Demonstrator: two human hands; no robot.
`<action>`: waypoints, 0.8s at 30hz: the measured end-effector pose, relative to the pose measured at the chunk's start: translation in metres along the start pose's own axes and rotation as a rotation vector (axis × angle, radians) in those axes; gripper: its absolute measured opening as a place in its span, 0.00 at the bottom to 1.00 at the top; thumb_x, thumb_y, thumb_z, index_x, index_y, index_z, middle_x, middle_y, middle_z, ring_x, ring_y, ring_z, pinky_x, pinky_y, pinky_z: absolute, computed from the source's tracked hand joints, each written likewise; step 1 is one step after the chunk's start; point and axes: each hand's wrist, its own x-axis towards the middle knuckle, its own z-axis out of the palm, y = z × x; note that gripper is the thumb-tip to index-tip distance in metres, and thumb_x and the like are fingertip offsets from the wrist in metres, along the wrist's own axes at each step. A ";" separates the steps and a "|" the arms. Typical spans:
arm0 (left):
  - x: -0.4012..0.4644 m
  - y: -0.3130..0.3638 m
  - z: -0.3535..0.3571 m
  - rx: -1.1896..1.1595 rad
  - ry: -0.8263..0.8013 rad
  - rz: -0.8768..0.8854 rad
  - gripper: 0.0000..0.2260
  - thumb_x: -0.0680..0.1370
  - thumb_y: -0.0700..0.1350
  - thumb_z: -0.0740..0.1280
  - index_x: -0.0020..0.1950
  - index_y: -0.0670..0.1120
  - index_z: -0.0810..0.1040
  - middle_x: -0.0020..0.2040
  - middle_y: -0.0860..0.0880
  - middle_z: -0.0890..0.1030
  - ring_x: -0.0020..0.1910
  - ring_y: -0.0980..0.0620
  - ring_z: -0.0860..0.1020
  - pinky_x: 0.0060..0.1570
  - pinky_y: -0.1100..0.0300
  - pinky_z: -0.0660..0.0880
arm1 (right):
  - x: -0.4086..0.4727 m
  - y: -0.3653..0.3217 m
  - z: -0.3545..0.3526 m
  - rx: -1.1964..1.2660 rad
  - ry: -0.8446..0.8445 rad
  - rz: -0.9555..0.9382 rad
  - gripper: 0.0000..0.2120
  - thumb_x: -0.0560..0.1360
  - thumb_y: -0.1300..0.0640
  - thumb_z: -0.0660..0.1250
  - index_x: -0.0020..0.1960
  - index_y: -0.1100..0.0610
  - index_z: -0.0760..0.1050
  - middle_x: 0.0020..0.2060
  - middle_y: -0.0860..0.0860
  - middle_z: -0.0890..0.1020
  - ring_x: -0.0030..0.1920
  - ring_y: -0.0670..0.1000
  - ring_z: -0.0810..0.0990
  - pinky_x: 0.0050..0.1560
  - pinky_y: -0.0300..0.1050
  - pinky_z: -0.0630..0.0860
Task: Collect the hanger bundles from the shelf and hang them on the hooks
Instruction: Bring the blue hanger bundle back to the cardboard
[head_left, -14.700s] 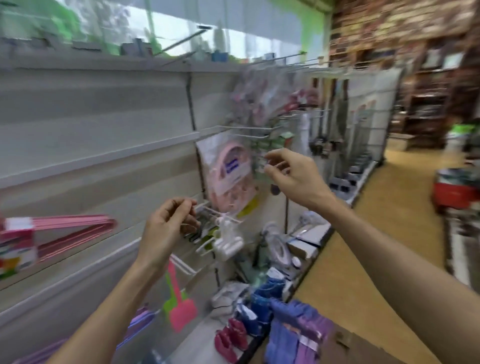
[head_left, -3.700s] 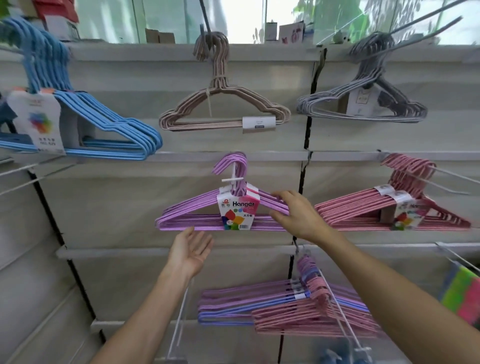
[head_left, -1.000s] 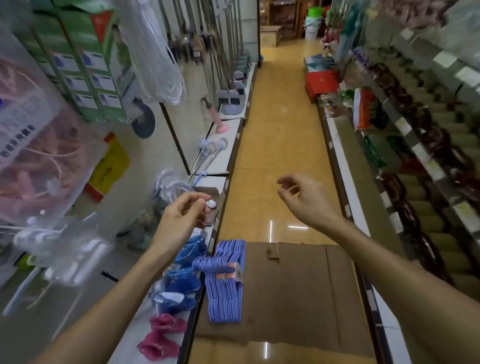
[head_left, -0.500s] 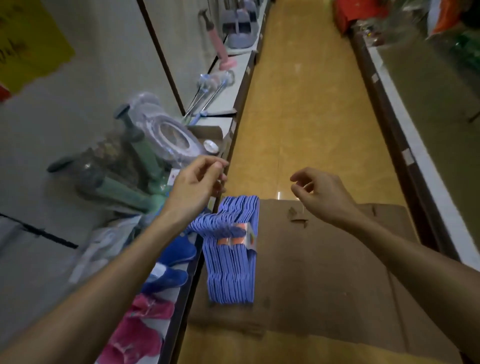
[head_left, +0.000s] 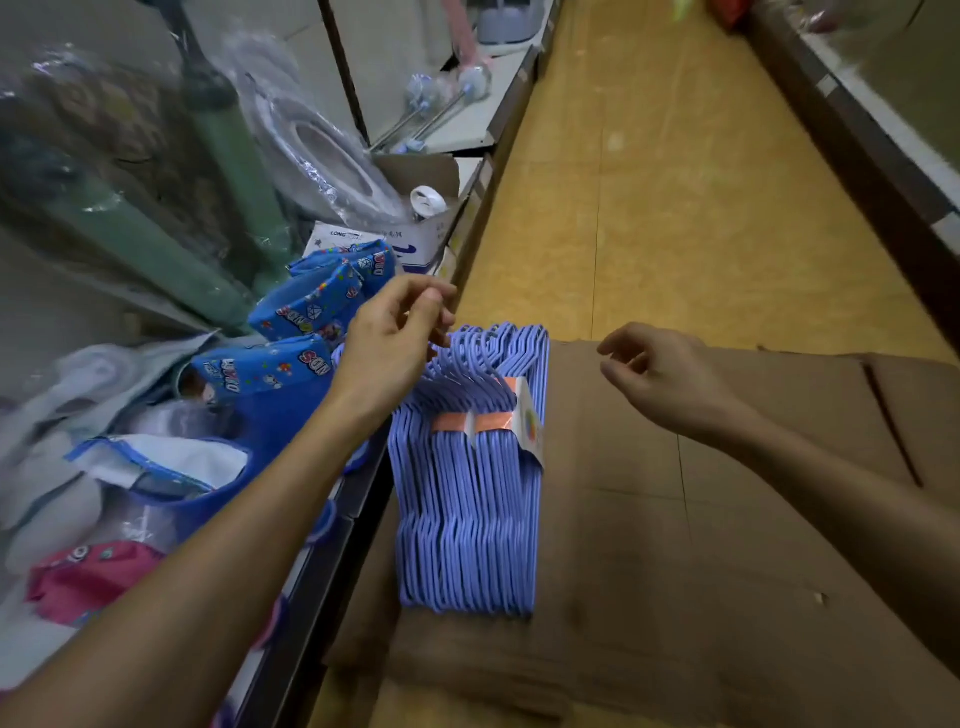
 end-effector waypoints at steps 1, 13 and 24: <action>0.000 -0.006 0.000 0.036 -0.006 0.015 0.09 0.83 0.41 0.60 0.56 0.43 0.79 0.42 0.48 0.80 0.41 0.53 0.79 0.43 0.62 0.76 | 0.001 0.002 0.003 0.000 0.005 -0.004 0.09 0.79 0.52 0.66 0.57 0.52 0.79 0.46 0.45 0.81 0.46 0.46 0.81 0.50 0.54 0.81; 0.018 -0.062 0.015 0.751 -0.270 0.219 0.16 0.81 0.48 0.62 0.69 0.50 0.72 0.67 0.48 0.71 0.69 0.46 0.66 0.67 0.49 0.63 | -0.026 0.014 0.105 0.273 -0.325 0.387 0.10 0.78 0.49 0.69 0.55 0.53 0.75 0.50 0.50 0.80 0.48 0.47 0.80 0.48 0.45 0.80; 0.034 -0.081 0.010 0.702 -0.384 0.207 0.17 0.81 0.49 0.61 0.71 0.53 0.71 0.70 0.51 0.72 0.66 0.47 0.71 0.67 0.43 0.66 | -0.042 0.001 0.209 0.978 -0.460 0.762 0.23 0.70 0.56 0.78 0.63 0.58 0.77 0.54 0.57 0.85 0.53 0.58 0.85 0.58 0.61 0.80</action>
